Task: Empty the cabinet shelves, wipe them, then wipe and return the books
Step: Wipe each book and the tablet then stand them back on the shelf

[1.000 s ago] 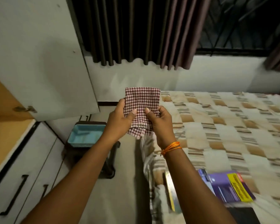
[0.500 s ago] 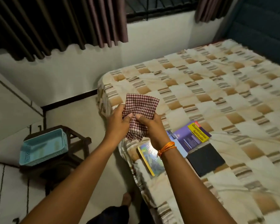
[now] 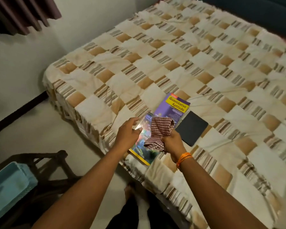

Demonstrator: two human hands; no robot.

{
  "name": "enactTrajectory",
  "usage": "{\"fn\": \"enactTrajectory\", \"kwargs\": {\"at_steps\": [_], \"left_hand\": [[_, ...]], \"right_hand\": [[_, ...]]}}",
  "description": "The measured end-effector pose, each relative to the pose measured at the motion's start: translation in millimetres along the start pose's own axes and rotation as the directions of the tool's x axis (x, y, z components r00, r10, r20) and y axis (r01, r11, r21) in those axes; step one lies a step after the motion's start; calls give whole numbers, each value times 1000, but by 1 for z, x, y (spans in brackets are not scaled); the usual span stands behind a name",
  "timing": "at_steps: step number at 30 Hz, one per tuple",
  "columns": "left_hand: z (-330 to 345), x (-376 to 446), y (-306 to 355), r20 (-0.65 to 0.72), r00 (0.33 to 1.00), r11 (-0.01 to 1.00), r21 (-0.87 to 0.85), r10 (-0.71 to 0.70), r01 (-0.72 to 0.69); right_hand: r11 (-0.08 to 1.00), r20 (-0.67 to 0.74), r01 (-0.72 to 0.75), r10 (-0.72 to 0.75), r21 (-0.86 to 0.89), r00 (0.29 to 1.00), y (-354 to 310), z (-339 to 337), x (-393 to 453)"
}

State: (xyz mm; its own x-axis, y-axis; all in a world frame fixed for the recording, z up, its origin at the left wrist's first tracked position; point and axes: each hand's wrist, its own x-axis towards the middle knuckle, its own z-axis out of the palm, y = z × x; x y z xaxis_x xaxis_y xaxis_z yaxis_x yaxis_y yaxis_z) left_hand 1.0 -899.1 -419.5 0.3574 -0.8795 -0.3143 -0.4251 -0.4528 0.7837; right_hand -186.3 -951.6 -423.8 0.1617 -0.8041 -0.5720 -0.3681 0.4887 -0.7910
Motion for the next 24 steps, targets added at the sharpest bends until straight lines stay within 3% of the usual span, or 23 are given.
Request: {"fn": "enactTrajectory", "kwargs": {"at_steps": [4, 9, 16, 24], "left_hand": [[31, 37, -46, 119, 991, 997, 55, -53, 46], [63, 76, -98, 189, 974, 986, 137, -122, 97], [101, 143, -168, 237, 963, 973, 220, -127, 75], [123, 205, -241, 294, 914, 929, 321, -280, 182]], "right_hand": [[984, -146, -168, 157, -65, 977, 91, -18, 51], [963, -230, -267, 270, 42, 935, 103, -15, 59], [963, -220, -266, 268, 38, 938, 139, 14, 124], [916, -222, -307, 253, -258, 942, 158, 51, 166]]}}
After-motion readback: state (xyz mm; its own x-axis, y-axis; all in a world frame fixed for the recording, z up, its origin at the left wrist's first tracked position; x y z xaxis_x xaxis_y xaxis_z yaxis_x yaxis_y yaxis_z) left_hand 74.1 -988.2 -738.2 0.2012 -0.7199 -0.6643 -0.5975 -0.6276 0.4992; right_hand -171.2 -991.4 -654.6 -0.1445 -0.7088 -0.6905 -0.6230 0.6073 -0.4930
